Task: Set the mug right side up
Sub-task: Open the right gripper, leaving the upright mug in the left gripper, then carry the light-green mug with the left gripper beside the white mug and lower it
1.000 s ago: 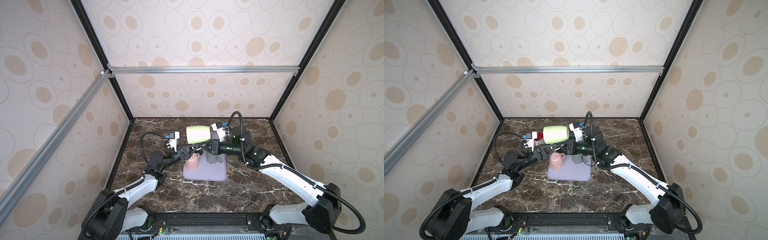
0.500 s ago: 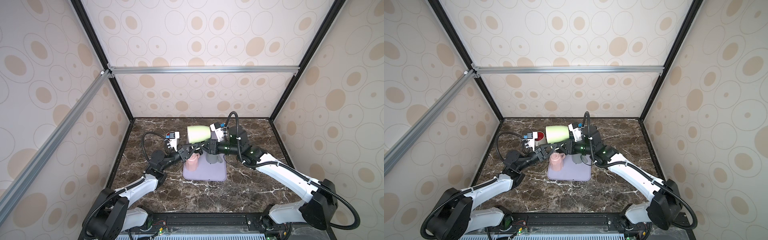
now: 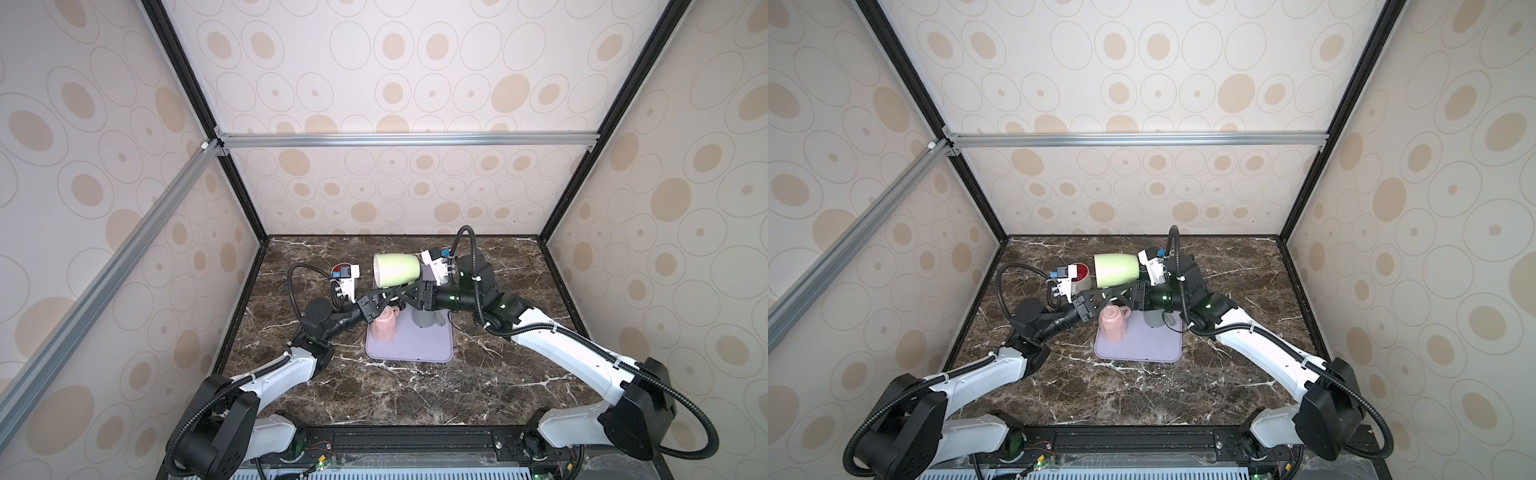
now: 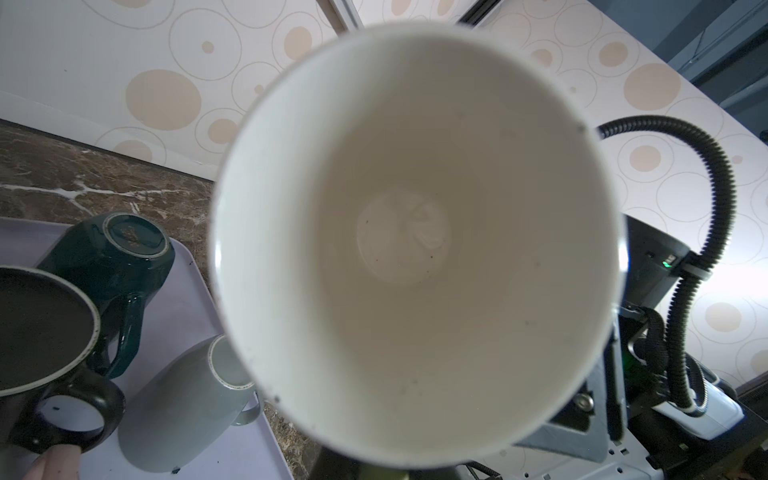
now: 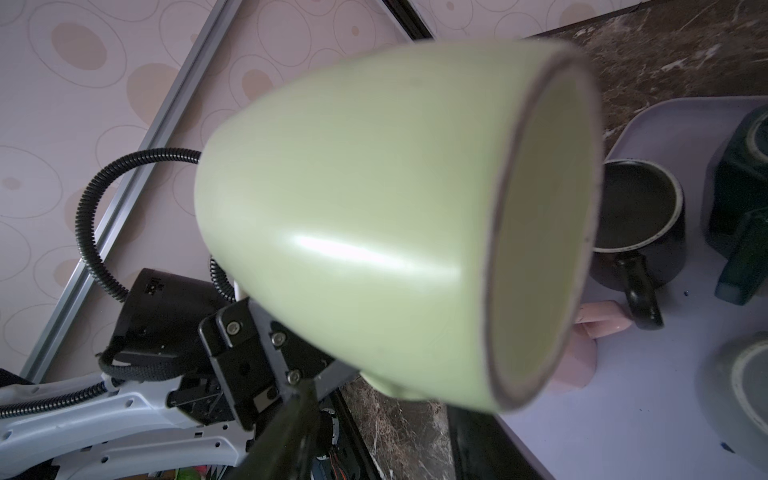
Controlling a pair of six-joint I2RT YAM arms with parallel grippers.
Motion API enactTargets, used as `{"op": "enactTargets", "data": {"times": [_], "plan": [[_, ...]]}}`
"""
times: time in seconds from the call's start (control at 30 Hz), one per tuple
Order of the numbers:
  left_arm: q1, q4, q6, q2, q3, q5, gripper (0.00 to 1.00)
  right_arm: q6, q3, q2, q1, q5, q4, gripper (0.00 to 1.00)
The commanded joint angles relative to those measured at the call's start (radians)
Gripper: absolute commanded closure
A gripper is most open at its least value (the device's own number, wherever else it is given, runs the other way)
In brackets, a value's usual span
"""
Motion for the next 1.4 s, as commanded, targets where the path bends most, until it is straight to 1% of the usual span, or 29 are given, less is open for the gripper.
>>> {"op": "enactTargets", "data": {"times": [0.0, 0.13, 0.33, 0.43, 0.5, 0.57, 0.63, 0.77, 0.83, 0.9, 0.97, 1.1, 1.17, 1.23, 1.3, 1.37], "plan": [[0.006, -0.01, 0.061, -0.022, 0.072, -0.025, 1.0, -0.036, -0.003, -0.048, -0.006, 0.065, -0.025, 0.47], [0.008, -0.103, 0.112, -0.037, 0.092, -0.049, 1.0, -0.074, -0.015, -0.085, -0.007, 0.18, -0.106, 0.46], [0.012, -0.274, 0.221, -0.084, 0.122, -0.143, 1.0, -0.124, -0.035, -0.126, -0.007, 0.348, -0.243, 0.46], [0.014, -0.353, 0.265, -0.103, 0.135, -0.214, 1.0, -0.138, -0.03, -0.121, -0.006, 0.461, -0.334, 0.44], [0.016, -0.388, 0.29, -0.113, 0.146, -0.234, 1.0, -0.155, -0.017, -0.11, -0.007, 0.502, -0.384, 0.42], [0.018, -0.431, 0.32, -0.124, 0.162, -0.259, 1.0, -0.168, -0.004, -0.092, -0.007, 0.519, -0.416, 0.4], [0.018, -0.515, 0.362, -0.135, 0.189, -0.313, 1.0, -0.186, 0.018, -0.064, -0.009, 0.522, -0.449, 0.38], [0.018, -0.735, 0.47, -0.175, 0.25, -0.491, 1.0, -0.227, 0.089, 0.02, -0.01, 0.523, -0.532, 0.35], [0.018, -0.818, 0.514, -0.2, 0.273, -0.577, 1.0, -0.262, 0.105, 0.049, -0.012, 0.497, -0.543, 0.29], [0.019, -0.891, 0.545, -0.224, 0.293, -0.656, 1.0, -0.291, 0.102, 0.063, -0.011, 0.462, -0.528, 0.2], [0.02, -0.951, 0.57, -0.24, 0.308, -0.713, 1.0, -0.308, 0.089, 0.068, -0.011, 0.451, -0.505, 0.13], [0.03, -1.045, 0.611, -0.265, 0.335, -0.816, 1.0, -0.345, 0.092, 0.071, -0.012, 0.483, -0.52, 0.06], [0.042, -1.074, 0.62, -0.267, 0.345, -0.841, 1.0, -0.364, 0.093, 0.074, -0.013, 0.512, -0.534, 0.03], [0.052, -1.116, 0.619, -0.263, 0.355, -0.844, 1.0, -0.379, 0.095, 0.08, -0.013, 0.527, -0.549, 0.0], [0.059, -1.157, 0.617, -0.255, 0.361, -0.856, 1.0, -0.393, 0.087, 0.082, -0.013, 0.515, -0.55, 0.0], [0.065, -1.177, 0.616, -0.252, 0.36, -0.846, 1.0, -0.397, 0.071, 0.078, -0.012, 0.512, -0.543, 0.0]]}}
